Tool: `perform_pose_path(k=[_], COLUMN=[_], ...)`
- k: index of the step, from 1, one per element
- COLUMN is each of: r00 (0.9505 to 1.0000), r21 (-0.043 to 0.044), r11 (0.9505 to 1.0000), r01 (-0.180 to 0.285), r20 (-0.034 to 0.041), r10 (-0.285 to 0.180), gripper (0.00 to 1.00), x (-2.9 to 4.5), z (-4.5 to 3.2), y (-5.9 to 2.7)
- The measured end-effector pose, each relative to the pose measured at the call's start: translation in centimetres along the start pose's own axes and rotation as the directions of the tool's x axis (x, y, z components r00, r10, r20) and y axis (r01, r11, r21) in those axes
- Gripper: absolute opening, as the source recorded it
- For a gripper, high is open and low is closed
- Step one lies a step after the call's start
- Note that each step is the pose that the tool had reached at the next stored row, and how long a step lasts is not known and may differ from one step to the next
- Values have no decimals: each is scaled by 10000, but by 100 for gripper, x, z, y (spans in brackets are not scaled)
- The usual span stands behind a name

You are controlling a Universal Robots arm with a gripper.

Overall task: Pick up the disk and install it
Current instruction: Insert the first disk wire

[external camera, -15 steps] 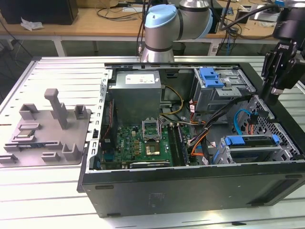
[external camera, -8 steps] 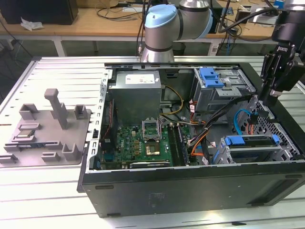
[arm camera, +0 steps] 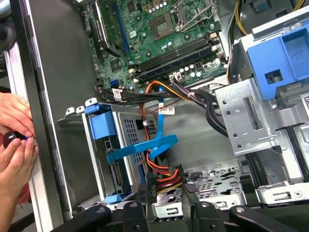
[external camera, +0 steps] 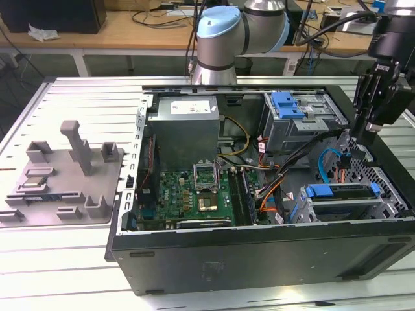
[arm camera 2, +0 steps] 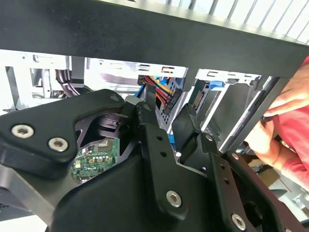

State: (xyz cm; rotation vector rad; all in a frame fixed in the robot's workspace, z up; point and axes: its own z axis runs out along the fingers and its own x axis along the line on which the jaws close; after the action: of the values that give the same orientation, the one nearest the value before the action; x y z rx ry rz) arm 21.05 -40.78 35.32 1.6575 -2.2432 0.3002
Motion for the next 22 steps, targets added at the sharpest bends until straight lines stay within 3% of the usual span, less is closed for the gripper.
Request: perform_pose_path(k=[5,6,8,10,11,13,22], r00=[9989,9988,9986,9984,9982,9980,9972], r21=[34,40,10,-83,-178,-241,-173], r11=[10000,10000,10000,10000,9998,9997,9994], r01=[-29,-30,-18,19,58,81,298], r20=[-457,-498,-535,-568,-597,-618,-683], r10=[31,32,18,-23,-68,-95,-309], gripper=[41,41,41,41,41,41,41], x=[-12,-17,-20,-27,-30,-33,-51], z=[15,26,33,36,39,47,70], y=[7,11,12,14,14,14,-10])
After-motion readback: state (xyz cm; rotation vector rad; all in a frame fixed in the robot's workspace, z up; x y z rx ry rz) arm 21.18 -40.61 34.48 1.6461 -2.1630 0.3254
